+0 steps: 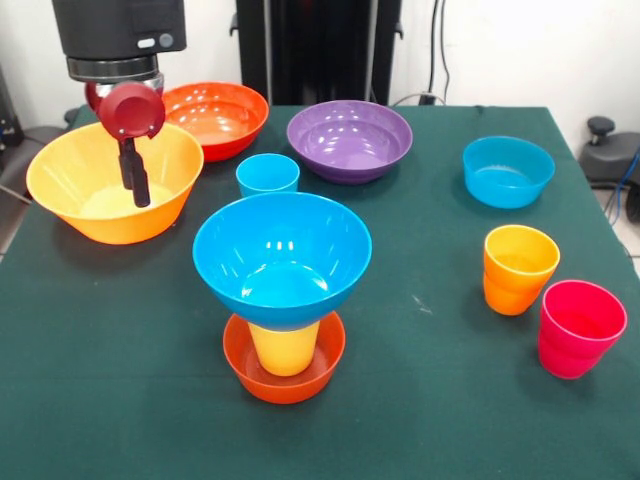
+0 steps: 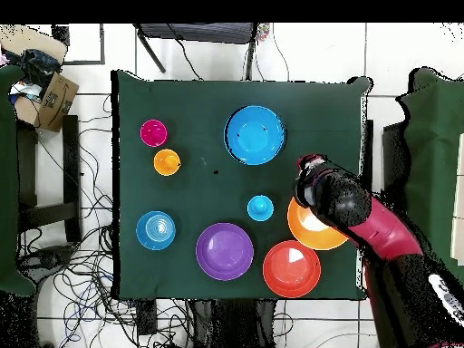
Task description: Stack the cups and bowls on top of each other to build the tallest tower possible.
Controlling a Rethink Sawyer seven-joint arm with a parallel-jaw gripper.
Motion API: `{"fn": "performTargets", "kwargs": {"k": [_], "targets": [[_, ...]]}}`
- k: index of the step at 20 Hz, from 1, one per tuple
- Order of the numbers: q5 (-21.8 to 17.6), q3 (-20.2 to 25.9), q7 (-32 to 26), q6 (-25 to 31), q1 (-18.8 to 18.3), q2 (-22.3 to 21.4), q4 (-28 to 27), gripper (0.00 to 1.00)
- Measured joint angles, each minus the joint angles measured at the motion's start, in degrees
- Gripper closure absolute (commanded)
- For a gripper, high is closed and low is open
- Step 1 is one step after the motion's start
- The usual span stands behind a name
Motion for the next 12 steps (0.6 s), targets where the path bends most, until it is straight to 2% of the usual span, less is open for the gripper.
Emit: {"fn": "performTargets", "kwargs": {"k": [12], "targets": [[-1.9, 0.1, 0.0, 0.0, 0.1, 0.5, 0.0, 0.00]]}}
